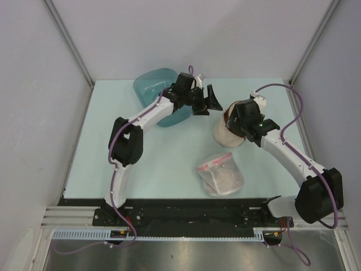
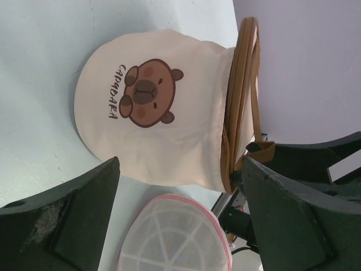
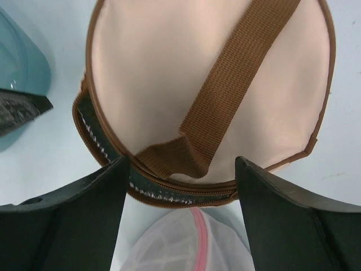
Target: Unzip the laundry bag and remove the bra
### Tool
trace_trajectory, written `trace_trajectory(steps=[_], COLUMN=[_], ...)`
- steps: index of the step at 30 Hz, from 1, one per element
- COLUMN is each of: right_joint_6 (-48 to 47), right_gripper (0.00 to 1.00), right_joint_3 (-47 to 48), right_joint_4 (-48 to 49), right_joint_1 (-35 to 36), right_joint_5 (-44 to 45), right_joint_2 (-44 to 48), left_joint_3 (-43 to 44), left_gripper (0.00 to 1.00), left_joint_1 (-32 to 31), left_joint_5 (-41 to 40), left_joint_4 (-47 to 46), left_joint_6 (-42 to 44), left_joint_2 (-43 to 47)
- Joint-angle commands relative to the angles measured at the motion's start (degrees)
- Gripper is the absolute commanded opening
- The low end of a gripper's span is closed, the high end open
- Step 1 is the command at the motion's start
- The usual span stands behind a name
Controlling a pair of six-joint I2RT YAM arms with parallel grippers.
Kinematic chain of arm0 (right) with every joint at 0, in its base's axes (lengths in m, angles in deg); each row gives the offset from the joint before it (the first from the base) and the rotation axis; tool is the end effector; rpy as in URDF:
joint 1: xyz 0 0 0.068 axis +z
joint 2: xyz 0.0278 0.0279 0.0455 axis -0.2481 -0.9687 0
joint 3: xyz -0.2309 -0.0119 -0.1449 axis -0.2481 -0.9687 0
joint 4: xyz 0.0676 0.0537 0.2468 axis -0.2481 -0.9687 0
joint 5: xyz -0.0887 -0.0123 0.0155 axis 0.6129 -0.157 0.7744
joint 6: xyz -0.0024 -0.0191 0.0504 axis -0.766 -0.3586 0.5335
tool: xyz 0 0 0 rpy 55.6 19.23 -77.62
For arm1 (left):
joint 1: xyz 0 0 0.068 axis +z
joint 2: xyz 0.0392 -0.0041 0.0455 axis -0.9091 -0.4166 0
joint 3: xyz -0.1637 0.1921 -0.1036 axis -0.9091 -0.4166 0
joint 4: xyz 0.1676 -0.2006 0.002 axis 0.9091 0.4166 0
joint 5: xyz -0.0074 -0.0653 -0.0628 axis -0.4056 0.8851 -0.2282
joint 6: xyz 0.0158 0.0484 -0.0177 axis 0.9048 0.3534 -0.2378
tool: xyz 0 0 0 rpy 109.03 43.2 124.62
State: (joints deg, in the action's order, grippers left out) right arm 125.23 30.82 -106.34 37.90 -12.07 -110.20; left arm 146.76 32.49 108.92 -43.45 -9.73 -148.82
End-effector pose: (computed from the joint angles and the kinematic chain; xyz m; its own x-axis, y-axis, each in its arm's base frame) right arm 0.2693 0.1037 0.2890 -0.6109 0.3350 -0.7174 0.2616 0.9406 0.2164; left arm 0.4184 -0.2937 0.2606 -0.9105 -0.0654 -0.4083 0.3067 0.5556 -0.7728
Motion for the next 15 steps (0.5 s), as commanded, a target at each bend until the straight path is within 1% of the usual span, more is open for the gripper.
trace_trajectory(steps=[1, 2, 5, 6, 8, 9, 15], right_joint_6=[2.2, 2.5, 3.3, 3.6, 4.0, 4.2, 3.8], right_gripper=[0.77, 0.75, 0.57, 0.42, 0.25, 0.01, 0.00], right_joint_3=[3.0, 3.0, 3.0, 3.0, 3.0, 3.1, 2.0], right_joint_4=[4.3, 4.7, 6.4, 6.8, 7.0, 6.9, 5.7], right_joint_1=[-1.0, -1.5, -1.8, -1.7, -1.6, -1.7, -1.7], right_joint_5=[5.7, 5.2, 4.6, 4.5, 4.8, 5.0, 5.3], right_joint_2=[0.6, 0.5, 0.1, 0.1, 0.7, 1.0, 5.9], left_joint_3=[0.1, -0.1, -0.8, -0.7, -0.6, -0.6, 1.5], left_gripper=[0.92, 0.93, 0.93, 0.93, 0.93, 0.93, 0.93], left_joint_1=[-0.2, -0.4, -0.8, -0.8, -1.0, -1.0, -2.2], left_joint_5=[1.9, 1.8, 1.4, 1.5, 1.5, 1.4, 1.0], left_joint_4=[-1.1, -1.1, -0.9, -0.7, -0.4, -0.2, 1.7], left_joint_6=[1.7, 1.7, 2.3, 2.4, 2.6, 2.9, 4.2], left_joint_2=[1.3, 1.6, 1.7, 1.6, 1.5, 1.5, 0.6])
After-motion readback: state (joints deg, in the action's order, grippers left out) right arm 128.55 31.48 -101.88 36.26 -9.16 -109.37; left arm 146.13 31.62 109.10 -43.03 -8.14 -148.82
